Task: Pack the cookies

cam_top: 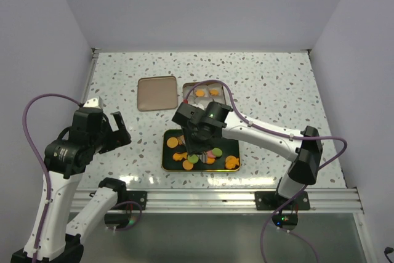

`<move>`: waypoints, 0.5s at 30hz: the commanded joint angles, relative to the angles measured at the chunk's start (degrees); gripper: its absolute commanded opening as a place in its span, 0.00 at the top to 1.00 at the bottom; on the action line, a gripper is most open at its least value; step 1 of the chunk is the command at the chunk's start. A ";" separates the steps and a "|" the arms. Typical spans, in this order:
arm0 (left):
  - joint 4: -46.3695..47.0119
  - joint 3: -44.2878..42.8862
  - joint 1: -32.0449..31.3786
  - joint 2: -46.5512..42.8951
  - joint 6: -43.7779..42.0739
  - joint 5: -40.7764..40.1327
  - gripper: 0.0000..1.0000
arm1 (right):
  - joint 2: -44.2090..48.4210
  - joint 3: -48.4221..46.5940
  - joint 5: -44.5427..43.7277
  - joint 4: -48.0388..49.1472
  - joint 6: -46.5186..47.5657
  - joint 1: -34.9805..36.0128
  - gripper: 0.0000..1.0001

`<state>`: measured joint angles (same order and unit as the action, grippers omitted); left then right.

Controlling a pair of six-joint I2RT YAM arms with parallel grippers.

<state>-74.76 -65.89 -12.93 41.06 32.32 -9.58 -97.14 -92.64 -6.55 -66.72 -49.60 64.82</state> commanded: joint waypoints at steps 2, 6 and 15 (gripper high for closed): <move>0.58 0.23 -0.34 -0.01 -0.94 0.79 0.00 | -0.15 0.35 -1.72 -0.69 -1.46 0.48 0.57; 0.76 0.15 -0.34 0.07 -1.11 1.06 0.00 | -1.20 -0.17 -1.80 -0.52 -1.55 0.66 0.57; 0.85 -0.03 -0.34 -0.10 -1.64 1.32 0.00 | -2.96 -0.61 -1.63 0.01 -1.46 1.19 0.63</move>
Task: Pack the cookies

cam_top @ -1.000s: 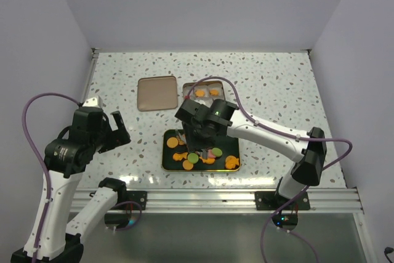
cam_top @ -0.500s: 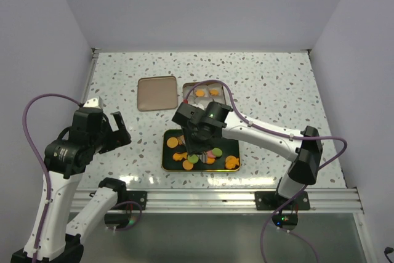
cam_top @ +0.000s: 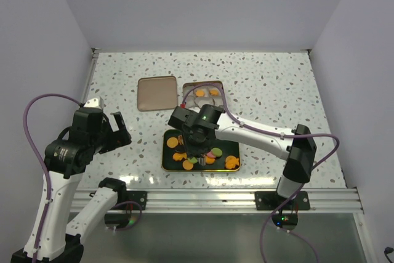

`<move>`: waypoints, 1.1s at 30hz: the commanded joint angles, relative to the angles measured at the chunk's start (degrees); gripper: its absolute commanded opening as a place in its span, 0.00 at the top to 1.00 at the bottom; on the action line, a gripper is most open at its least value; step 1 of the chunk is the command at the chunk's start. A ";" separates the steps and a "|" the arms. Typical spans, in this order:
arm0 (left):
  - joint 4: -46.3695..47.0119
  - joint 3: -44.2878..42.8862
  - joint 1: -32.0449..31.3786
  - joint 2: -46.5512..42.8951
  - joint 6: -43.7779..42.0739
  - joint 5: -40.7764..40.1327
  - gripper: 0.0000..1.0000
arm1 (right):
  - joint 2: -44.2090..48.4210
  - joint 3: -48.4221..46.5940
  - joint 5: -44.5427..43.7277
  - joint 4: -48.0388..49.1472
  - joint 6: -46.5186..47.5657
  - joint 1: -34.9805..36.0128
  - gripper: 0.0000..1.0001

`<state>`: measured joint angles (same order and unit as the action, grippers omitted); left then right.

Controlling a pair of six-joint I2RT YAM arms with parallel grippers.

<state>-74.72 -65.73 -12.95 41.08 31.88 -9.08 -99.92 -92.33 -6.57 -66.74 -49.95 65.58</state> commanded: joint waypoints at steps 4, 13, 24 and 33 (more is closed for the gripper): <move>0.80 -0.36 -0.41 -0.21 -1.47 0.73 0.00 | 0.16 -1.18 -2.22 -0.14 -1.29 0.60 0.68; 0.80 -0.88 -0.41 0.67 -1.73 0.82 0.00 | -0.10 -10.05 -8.88 -7.95 0.29 0.51 0.71; 1.33 -5.63 -0.41 2.95 -2.70 -0.68 0.00 | -2.20 -26.58 -11.72 -13.68 8.02 -10.55 0.71; 0.19 -14.51 -0.41 6.12 -4.99 -3.74 0.00 | -10.90 -34.93 -9.87 -12.89 14.88 -17.41 0.71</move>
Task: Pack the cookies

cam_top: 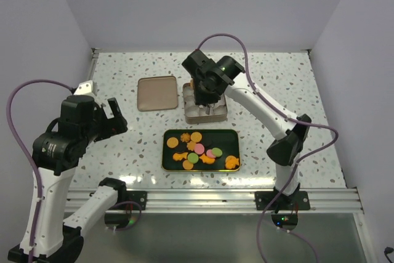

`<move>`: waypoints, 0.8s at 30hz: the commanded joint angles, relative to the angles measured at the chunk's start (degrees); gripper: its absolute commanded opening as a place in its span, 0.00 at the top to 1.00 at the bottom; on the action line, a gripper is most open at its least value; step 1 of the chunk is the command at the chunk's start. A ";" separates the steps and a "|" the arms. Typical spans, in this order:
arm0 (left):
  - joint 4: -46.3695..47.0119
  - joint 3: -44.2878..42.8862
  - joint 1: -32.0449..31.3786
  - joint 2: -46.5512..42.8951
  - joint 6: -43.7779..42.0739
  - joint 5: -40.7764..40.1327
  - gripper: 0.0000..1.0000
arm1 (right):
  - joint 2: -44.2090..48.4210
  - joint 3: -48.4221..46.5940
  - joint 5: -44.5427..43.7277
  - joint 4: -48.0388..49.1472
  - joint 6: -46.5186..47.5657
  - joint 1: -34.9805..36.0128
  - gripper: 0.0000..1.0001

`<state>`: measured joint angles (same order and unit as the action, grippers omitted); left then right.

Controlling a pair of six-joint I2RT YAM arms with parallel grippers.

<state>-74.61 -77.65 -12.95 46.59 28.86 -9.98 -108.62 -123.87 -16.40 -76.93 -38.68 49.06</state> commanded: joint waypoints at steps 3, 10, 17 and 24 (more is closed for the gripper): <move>0.51 0.63 -0.41 0.26 -1.88 -2.59 0.00 | -4.58 -4.09 1.63 -1.04 4.66 -2.74 0.71; 1.22 2.76 -0.41 -0.97 -1.88 -3.03 0.00 | -10.20 -7.60 4.97 0.72 6.33 -5.90 0.72; 4.02 6.98 -0.50 -4.83 -2.49 -1.98 0.00 | -13.90 -9.72 7.61 2.39 7.03 -6.69 0.72; 5.79 9.53 -0.67 -10.11 -3.02 -3.47 0.00 | -15.48 -9.54 8.58 3.62 7.21 -6.69 0.72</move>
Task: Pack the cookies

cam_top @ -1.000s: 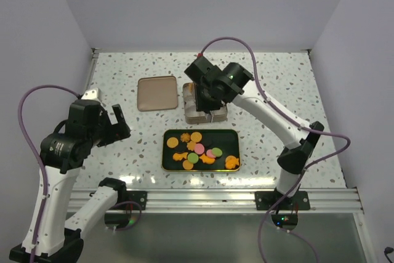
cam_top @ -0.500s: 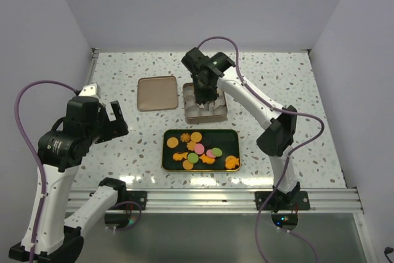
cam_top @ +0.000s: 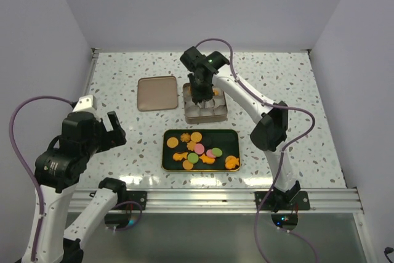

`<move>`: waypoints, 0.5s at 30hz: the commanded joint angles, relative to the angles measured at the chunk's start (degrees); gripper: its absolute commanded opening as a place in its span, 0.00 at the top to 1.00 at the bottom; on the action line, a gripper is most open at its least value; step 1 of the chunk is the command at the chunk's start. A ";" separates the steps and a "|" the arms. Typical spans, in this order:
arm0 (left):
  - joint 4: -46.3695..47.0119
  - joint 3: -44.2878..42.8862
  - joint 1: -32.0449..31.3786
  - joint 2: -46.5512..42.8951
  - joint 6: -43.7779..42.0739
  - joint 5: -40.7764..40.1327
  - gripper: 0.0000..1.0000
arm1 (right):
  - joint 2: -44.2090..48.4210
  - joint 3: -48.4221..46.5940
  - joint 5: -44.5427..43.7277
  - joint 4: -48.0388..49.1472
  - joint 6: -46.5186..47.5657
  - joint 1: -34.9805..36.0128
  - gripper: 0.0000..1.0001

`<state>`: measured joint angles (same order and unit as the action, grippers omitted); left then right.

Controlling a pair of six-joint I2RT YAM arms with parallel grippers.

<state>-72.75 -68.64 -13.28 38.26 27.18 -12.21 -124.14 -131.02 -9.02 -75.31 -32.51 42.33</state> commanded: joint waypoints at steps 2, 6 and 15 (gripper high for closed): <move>4.19 0.88 -0.34 -3.10 -1.51 -1.15 0.00 | -0.58 -2.83 1.28 2.36 1.22 0.04 0.72; 4.63 1.23 -0.34 -3.72 -2.22 0.51 0.00 | -1.98 -3.80 1.19 2.71 1.14 -0.14 0.71; 4.28 1.05 -0.34 -3.10 -2.48 1.13 0.00 | -3.48 -4.42 0.49 3.33 0.70 -0.49 0.59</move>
<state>-70.85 -67.59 -13.28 34.83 25.87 -11.81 -127.92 -132.53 -7.94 -73.58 -32.29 42.28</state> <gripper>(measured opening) 0.998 0.398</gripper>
